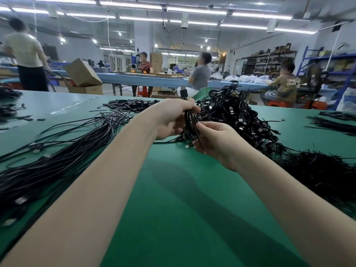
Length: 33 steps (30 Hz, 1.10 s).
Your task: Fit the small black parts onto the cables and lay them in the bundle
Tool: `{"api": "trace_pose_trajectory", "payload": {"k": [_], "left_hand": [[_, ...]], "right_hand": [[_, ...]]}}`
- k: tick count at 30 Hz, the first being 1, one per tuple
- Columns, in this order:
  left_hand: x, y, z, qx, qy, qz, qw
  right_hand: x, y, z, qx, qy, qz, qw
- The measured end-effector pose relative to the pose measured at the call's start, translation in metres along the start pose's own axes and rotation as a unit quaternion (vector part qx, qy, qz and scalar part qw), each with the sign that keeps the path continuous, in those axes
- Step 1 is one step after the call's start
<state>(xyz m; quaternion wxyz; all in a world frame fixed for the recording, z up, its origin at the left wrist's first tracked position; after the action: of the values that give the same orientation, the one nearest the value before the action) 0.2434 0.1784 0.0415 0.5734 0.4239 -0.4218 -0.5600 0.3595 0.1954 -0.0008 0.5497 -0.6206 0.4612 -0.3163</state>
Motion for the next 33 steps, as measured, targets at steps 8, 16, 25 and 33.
{"api": "trace_pose_trajectory", "payload": {"k": [8, 16, 25, 33], "left_hand": [[-0.005, 0.004, -0.013, 0.15, -0.043, -0.04, 0.987], [-0.007, 0.003, -0.018, 0.064, 0.017, -0.088, 0.994], [-0.019, -0.01, -0.022, -0.26, 0.145, -0.107, 0.949], [-0.019, -0.039, -0.033, -0.596, 0.276, -0.211, 0.724]], "right_hand": [[-0.004, -0.002, -0.006, 0.018, -0.074, -0.012, 0.997], [-0.002, -0.011, -0.01, 0.286, -0.006, 0.175, 0.942], [-0.019, 0.024, 0.032, 0.386, 0.039, 0.066, 0.919], [-0.024, 0.012, 0.046, 0.533, -0.042, 0.034, 0.844]]}}
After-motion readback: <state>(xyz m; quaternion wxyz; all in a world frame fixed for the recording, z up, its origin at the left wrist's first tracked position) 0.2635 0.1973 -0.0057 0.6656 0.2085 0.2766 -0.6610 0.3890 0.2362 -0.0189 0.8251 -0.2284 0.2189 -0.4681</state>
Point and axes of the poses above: each hand's wrist, its own x-axis away from the middle knuckle, its own z-axis out of the back of the hand, y = z × x, the point moved 6 cm from there along -x, towards the middle knuckle, and after that the axes turned 8 degrees about -x, right-handed, at the moved point
